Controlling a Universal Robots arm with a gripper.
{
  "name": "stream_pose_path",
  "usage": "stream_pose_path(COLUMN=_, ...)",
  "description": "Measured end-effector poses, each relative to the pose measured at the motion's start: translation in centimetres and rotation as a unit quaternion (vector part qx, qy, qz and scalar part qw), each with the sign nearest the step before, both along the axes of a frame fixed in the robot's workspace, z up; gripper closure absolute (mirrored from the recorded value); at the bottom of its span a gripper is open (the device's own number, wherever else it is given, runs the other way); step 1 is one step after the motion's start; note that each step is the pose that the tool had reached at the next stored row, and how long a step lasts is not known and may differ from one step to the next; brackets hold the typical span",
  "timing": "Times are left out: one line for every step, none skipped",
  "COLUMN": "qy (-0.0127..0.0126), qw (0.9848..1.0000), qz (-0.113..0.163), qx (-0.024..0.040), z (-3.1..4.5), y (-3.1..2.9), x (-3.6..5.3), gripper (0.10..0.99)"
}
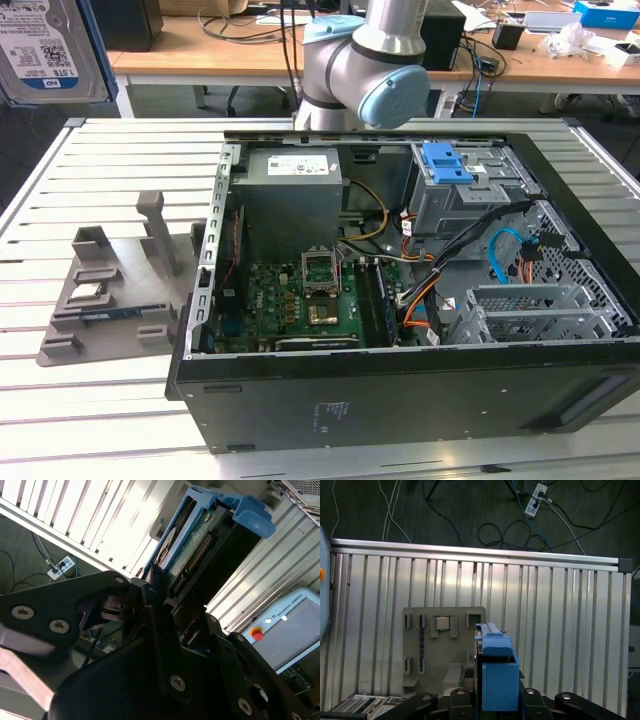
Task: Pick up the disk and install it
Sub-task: 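Pick up the disk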
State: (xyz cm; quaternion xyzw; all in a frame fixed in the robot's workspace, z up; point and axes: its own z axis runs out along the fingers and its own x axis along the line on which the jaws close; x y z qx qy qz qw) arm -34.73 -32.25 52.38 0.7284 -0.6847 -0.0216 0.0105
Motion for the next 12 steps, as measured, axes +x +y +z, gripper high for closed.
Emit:
stream_pose_path(qy=0.0000, qw=1.0000, qz=0.000, qx=0.0000, z=0.00, y=0.00, x=0.13, gripper=0.722)
stream_pose_path(qy=0.0000, qw=1.0000, qz=0.000, qx=0.0000, z=0.00, y=0.00, x=0.27, gripper=0.722)
stream_pose_path(qy=0.0000, qw=1.0000, qz=0.000, qx=0.0000, z=0.00, y=0.00, x=0.49, gripper=0.722)
stream_pose_path(qy=0.0000, qw=1.0000, qz=0.000, qx=0.0000, z=0.00, y=0.00, x=0.74, gripper=0.722)
stream_pose_path(qy=0.0000, qw=1.0000, qz=0.000, qx=0.0000, z=0.00, y=0.00, x=1.23, gripper=0.722)
stream_pose_path(qy=0.0000, qw=1.0000, qz=0.000, qx=0.0000, z=0.00, y=-0.01, x=1.60, gripper=0.722)
stream_pose_path(qy=0.0001, qw=1.0000, qz=0.000, qx=0.0000, z=0.00, y=-0.01, x=1.85, gripper=0.722)
stream_pose_path(qy=0.0001, qw=1.0000, qz=0.000, qx=0.0000, z=0.00, y=-0.01, x=2.14, gripper=0.722)
stream_pose_path(qy=0.0001, qw=1.0000, qz=0.000, qx=0.0000, z=0.00, y=0.00, x=2.50, gripper=0.722)
stream_pose_path(qy=0.0001, qw=1.0000, qz=0.000, qx=0.0000, z=0.00, y=0.00, x=2.80, gripper=0.722)
stream_pose_path(qy=0.0002, qw=1.0000, qz=0.000, qx=0.0000, z=0.00, y=0.00, x=3.19, gripper=0.722)
stream_pose_path(qy=0.0001, qw=1.0000, qz=0.000, qx=0.0000, z=-0.01, y=0.00, x=3.49, gripper=0.722)
